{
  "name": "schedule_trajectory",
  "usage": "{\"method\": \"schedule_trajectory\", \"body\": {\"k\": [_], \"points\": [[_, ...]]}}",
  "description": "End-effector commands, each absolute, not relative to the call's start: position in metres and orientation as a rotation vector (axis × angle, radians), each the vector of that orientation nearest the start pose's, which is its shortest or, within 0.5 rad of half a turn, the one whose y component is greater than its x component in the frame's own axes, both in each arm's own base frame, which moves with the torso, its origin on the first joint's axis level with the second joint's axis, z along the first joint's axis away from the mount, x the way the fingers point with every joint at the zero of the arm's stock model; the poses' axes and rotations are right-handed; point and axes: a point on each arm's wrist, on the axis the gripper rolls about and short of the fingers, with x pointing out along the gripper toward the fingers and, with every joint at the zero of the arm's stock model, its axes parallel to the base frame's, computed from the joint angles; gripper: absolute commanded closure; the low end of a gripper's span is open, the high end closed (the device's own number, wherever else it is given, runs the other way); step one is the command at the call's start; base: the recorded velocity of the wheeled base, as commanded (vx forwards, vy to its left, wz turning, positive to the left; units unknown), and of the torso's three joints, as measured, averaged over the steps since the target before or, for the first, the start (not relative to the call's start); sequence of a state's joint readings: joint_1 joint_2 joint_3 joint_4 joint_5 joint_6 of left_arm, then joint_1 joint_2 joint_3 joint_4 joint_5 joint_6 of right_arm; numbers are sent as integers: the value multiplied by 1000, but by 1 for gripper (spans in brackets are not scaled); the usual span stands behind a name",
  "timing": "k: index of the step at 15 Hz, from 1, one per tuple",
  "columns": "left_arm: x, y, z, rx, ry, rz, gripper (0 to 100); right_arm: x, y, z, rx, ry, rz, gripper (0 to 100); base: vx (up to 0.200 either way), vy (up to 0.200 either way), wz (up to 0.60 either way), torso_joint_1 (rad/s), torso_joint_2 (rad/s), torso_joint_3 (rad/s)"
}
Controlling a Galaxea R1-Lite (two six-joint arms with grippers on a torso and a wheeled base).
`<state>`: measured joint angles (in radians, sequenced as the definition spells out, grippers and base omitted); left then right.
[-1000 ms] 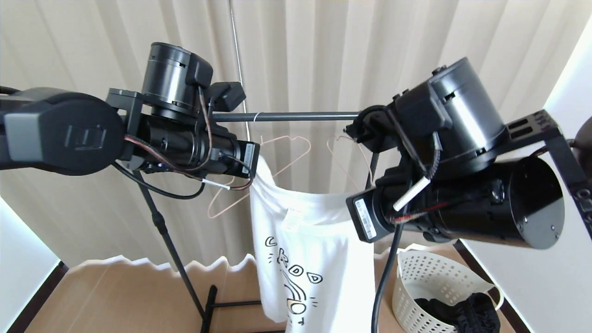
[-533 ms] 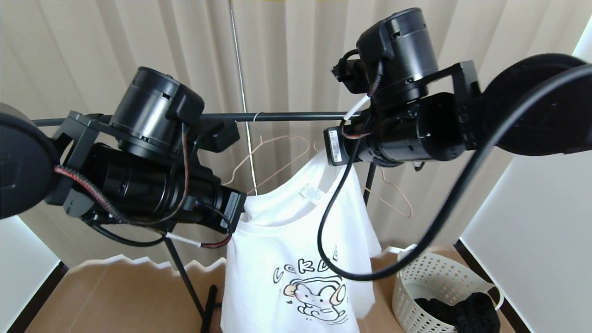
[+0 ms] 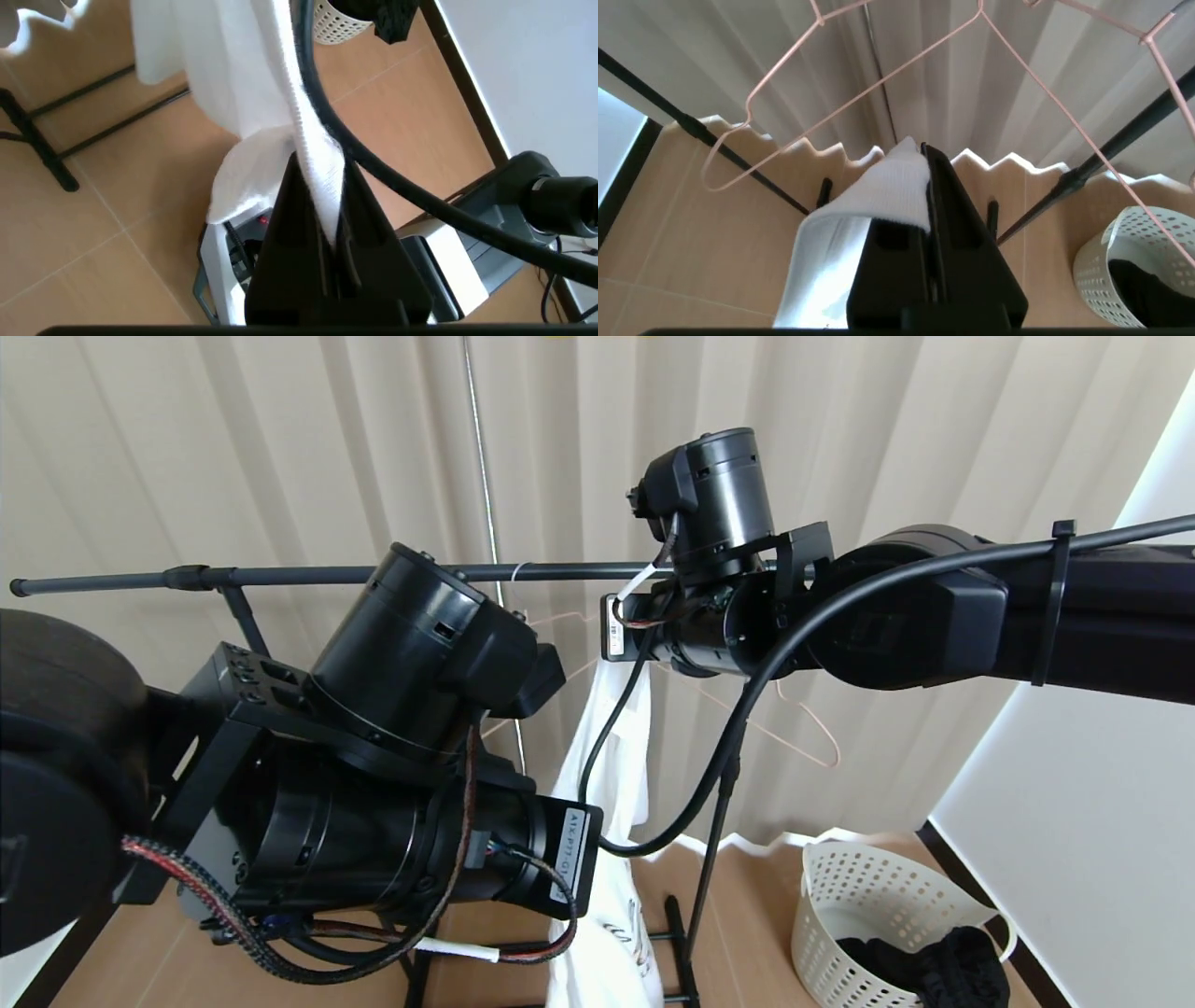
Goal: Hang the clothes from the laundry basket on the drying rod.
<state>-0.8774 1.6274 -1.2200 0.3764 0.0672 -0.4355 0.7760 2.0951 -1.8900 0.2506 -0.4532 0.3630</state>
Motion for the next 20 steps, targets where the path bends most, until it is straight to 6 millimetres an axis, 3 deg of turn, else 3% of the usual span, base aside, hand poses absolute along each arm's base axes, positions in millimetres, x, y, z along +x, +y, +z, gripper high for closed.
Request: {"method": "schedule_trajectory", "body": {"k": [1,4,10,14,15,20], "points": [[179,-219,227,-24,861,-602,100,309,295,252,93,429,250,100,0,0,0,0,0,0],[180,-216,227,-19,856,-587,100,306,291,255,112,435,240,100,0,0,0,0,0,0],[200,-187,234,-22,804,-501,100,259,241,273,106,459,217,100,0,0,0,0,0,0],[212,-177,235,-3,753,-484,100,242,233,273,86,471,222,100,0,0,0,0,0,0],[212,-175,233,9,747,-483,0,240,231,275,87,464,216,100,0,0,0,0,0,0],[208,-157,229,51,686,-486,0,235,226,265,71,493,209,100,0,0,0,0,0,0]]}}
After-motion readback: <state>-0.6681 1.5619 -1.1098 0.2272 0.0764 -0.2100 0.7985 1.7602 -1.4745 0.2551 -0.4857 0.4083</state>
